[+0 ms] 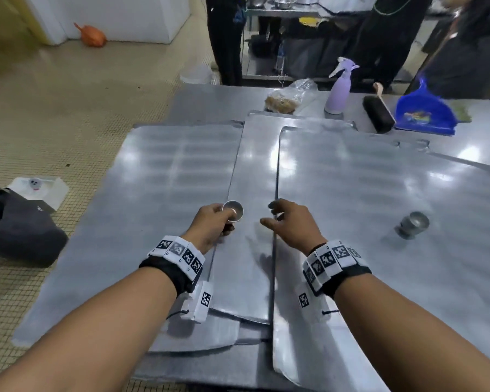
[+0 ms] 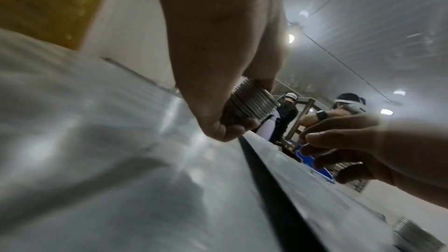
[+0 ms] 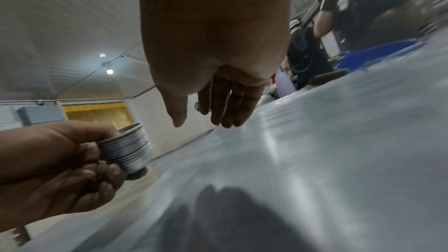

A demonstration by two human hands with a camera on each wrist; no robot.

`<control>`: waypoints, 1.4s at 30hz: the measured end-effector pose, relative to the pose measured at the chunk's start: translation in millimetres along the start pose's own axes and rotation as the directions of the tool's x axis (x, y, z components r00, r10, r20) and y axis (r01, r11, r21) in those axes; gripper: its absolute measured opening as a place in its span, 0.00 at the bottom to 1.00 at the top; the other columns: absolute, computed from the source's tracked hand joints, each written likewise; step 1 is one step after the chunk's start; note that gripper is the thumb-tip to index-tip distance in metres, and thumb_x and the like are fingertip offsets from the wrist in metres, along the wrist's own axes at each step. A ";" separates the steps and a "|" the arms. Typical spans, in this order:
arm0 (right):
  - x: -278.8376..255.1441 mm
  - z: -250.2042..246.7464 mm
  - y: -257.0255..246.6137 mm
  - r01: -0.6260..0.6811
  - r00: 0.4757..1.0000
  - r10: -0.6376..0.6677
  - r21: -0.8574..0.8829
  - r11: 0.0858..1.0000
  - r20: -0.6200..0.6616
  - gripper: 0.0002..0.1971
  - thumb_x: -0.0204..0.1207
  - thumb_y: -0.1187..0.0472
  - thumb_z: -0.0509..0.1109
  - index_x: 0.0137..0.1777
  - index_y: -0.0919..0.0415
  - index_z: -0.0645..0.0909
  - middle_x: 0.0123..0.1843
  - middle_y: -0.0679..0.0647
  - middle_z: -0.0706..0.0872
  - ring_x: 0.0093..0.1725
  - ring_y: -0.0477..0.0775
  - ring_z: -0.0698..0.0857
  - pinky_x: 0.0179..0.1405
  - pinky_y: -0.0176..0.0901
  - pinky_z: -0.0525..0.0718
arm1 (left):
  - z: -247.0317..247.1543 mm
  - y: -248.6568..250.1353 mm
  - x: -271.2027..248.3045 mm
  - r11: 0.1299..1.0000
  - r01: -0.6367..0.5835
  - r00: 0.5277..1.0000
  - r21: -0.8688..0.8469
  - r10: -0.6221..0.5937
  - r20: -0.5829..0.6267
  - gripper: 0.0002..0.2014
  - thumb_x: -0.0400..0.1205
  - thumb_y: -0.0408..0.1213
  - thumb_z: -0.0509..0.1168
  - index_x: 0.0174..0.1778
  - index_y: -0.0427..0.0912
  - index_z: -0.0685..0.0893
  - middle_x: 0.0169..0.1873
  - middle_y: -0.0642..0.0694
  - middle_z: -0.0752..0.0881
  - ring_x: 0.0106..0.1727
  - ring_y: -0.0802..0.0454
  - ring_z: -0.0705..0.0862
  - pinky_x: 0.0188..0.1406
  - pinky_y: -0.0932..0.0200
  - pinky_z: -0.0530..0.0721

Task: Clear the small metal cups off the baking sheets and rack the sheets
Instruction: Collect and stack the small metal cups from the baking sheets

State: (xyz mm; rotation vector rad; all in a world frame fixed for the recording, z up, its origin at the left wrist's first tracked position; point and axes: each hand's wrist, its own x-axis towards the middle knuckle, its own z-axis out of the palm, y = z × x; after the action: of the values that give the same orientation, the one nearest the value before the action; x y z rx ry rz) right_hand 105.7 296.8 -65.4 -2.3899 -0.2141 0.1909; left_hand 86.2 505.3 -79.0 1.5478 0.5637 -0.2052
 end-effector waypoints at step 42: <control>-149.7 -182.5 239.2 -0.339 0.932 0.345 0.073 0.938 -0.107 0.22 0.68 0.57 0.77 0.61 0.48 0.75 0.51 0.51 0.88 0.49 0.57 0.86 0.51 0.48 0.84 | 327.4 -4.7 -75.4 0.394 -0.666 0.727 0.633 0.151 0.670 0.23 0.76 0.41 0.77 0.64 0.45 0.78 0.56 0.44 0.86 0.55 0.43 0.84 0.51 0.52 0.84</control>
State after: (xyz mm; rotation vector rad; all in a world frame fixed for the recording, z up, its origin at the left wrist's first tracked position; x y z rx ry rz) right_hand 19.6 -27.6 -82.4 -2.3607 0.2643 0.2127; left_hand 89.0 169.4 -72.0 2.4372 -0.5396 -0.5399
